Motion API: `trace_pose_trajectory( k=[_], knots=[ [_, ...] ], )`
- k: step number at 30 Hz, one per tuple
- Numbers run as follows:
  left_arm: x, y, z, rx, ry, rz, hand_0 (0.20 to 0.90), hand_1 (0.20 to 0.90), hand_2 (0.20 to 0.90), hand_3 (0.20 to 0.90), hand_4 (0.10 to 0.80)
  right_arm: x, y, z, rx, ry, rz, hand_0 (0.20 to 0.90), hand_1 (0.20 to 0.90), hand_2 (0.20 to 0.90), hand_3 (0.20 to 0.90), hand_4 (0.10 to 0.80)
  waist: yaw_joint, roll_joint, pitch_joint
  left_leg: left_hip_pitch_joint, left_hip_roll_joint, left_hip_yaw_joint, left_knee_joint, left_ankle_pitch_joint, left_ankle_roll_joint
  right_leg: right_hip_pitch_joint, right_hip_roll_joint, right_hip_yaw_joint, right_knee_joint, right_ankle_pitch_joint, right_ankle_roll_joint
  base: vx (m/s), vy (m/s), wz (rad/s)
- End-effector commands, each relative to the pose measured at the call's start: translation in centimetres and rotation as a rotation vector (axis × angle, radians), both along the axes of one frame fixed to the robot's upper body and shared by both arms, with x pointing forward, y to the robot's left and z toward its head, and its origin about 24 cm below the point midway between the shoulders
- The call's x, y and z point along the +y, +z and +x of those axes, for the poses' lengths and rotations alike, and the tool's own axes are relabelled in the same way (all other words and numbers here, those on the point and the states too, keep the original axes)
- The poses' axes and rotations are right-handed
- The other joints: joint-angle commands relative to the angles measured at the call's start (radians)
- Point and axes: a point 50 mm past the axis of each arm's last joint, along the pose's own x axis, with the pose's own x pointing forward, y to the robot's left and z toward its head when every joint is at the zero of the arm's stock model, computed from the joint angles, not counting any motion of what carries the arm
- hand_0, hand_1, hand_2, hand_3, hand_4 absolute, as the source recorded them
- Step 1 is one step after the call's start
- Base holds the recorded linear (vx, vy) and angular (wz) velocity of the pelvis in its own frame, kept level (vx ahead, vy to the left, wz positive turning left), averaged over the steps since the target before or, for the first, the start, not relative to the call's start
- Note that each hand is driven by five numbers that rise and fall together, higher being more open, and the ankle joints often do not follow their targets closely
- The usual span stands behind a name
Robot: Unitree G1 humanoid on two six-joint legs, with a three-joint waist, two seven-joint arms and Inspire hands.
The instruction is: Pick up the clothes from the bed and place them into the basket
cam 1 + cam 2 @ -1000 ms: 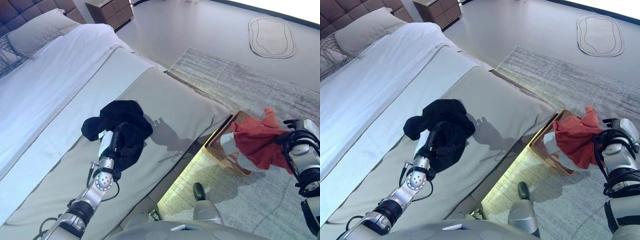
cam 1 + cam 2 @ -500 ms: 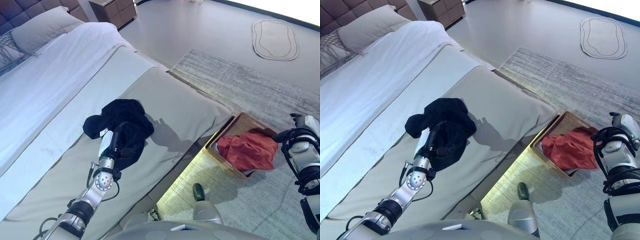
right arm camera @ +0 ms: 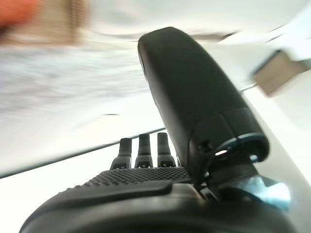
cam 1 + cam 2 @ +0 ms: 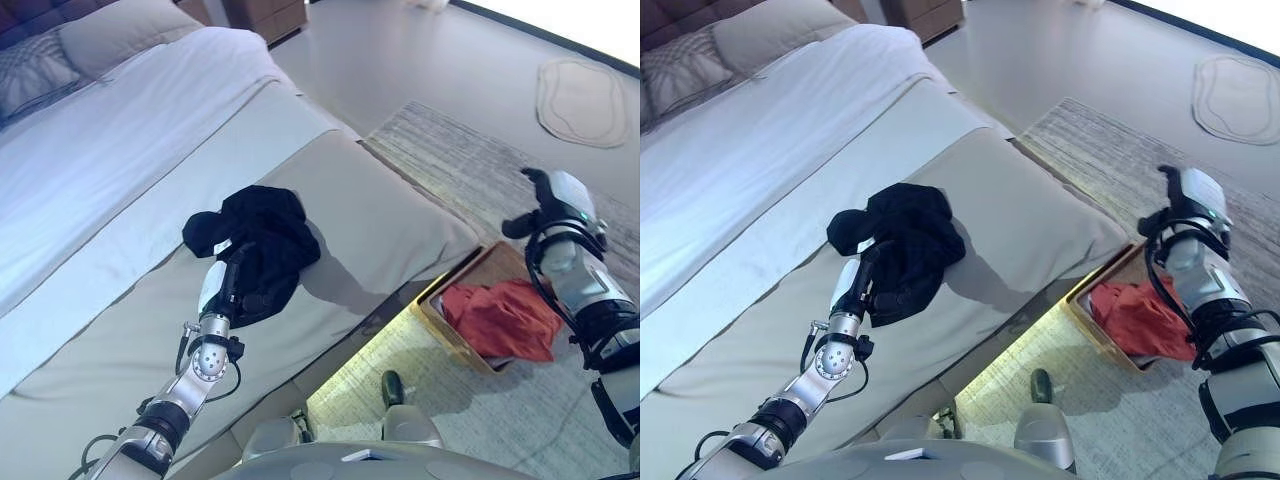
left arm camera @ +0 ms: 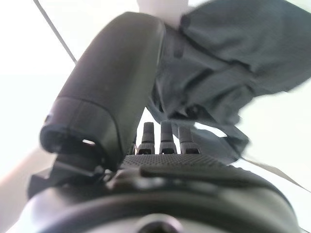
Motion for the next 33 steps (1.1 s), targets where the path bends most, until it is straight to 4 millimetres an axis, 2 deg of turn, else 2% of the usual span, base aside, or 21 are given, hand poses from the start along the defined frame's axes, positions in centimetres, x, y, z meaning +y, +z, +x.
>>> trace_pose_trajectory(
  k=[1,4,11,13,18,22,25,26,30,33],
  knots=[
    [0.9,3.5,2.4,-0.2,0.011,0.034,0.9,0.9,0.9,0.9,0.8,4.3,5.5,3.2,-0.201,0.157,-0.087,0.9,0.9,0.9,0.9,0.8,0.07,-0.095,-0.071,0.028,-0.001,-0.071,0.006,-0.112,-0.023,0.008,-0.037,-0.035,0.02,-0.052,-0.009,0.029,0.018,0.31],
    [1.4,3.6,2.0,-0.215,0.006,0.064,0.9,0.9,0.9,0.9,0.8,5.9,5.9,4.1,-0.168,0.198,-0.136,0.9,0.9,0.9,0.9,0.8,0.119,-0.096,-0.068,0.012,-0.007,-0.098,0.006,-0.106,-0.022,0.01,-0.05,-0.075,0.021,-0.056,-0.013,0.026,0.024,0.34],
    [2.9,4.1,1.4,-0.23,0.019,0.092,0.9,0.9,0.9,0.9,0.8,8.0,5.9,5.6,-0.086,0.228,-0.161,0.9,0.9,0.9,0.9,0.8,0.215,-0.084,-0.04,-0.033,-0.03,-0.164,0.031,-0.099,-0.013,-0.002,-0.084,-0.153,0.082,-0.089,-0.022,0.036,0.055,0.36],
    [2.8,4.4,1.5,-0.243,0.011,0.084,0.9,0.9,0.9,0.9,0.8,8.2,6.3,6.1,-0.076,0.222,-0.171,0.9,0.9,0.9,0.9,0.8,0.242,-0.071,-0.013,-0.07,-0.039,-0.19,0.079,-0.105,-0.011,-0.023,-0.098,-0.177,0.137,-0.113,-0.031,-0.035,0.099,0.32],
    [1.6,6.4,2.8,-0.383,-0.056,0.081,0.9,0.9,0.9,0.9,0.8,8.3,9.0,7.1,-0.135,0.153,-0.191,0.9,0.9,0.9,0.9,0.8,0.308,-0.025,0.117,-0.213,-0.083,-0.255,0.235,-0.125,0.003,-0.135,-0.148,-0.228,0.334,-0.187,-0.053,-0.136,0.069,0.41],
    [1.2,7.9,3.5,-0.455,-0.081,0.09,0.9,0.9,0.9,0.9,0.8,8.7,10.4,7.5,-0.165,0.121,-0.225,0.9,0.9,0.9,0.9,0.8,0.342,-0.007,0.207,-0.32,-0.131,-0.269,0.4,-0.178,0.033,-0.235,-0.197,-0.234,0.522,-0.236,-0.067,-0.036,0.042,0.31],
    [1.4,8.5,3.5,-0.474,-0.076,0.084,0.9,0.9,0.9,0.9,0.8,8.9,10.8,7.7,-0.158,0.107,-0.248,0.9,0.9,0.9,0.9,0.8,0.359,-0.006,0.241,-0.362,-0.154,-0.273,0.486,-0.232,0.048,-0.279,-0.218,-0.217,0.623,-0.283,-0.063,0.021,0.016,0.26],
    [1.5,9.2,3.6,-0.498,-0.078,0.07,0.9,0.9,0.9,0.9,0.8,8.7,11.2,7.8,-0.137,0.08,-0.274,0.9,0.9,0.9,0.9,0.8,0.374,0.006,0.271,-0.414,-0.174,-0.273,0.559,-0.261,0.067,-0.327,-0.238,-0.218,0.709,-0.305,-0.069,-0.019,0.041,0.14],
    [1.0,10.1,3.0,-0.559,-0.133,0.059,0.9,0.9,0.9,0.9,0.8,8.0,11.6,7.7,-0.087,0.051,-0.305,0.9,0.9,0.9,0.9,0.8,0.391,0.027,0.28,-0.514,-0.196,-0.255,0.67,-0.304,0.088,-0.418,-0.261,-0.214,0.819,-0.332,-0.078,-0.01,0.04,0.32],
    [0.6,10.9,2.8,-0.618,-0.142,0.035,0.9,0.9,0.9,0.9,0.8,6.9,12.0,7.6,-0.025,-0.002,-0.337,0.9,0.9,0.9,0.9,0.8,0.396,0.048,0.28,-0.617,-0.214,-0.24,0.788,-0.35,0.104,-0.521,-0.273,-0.19,0.934,-0.368,-0.089,-0.038,0.068,0.18]
  ],
)
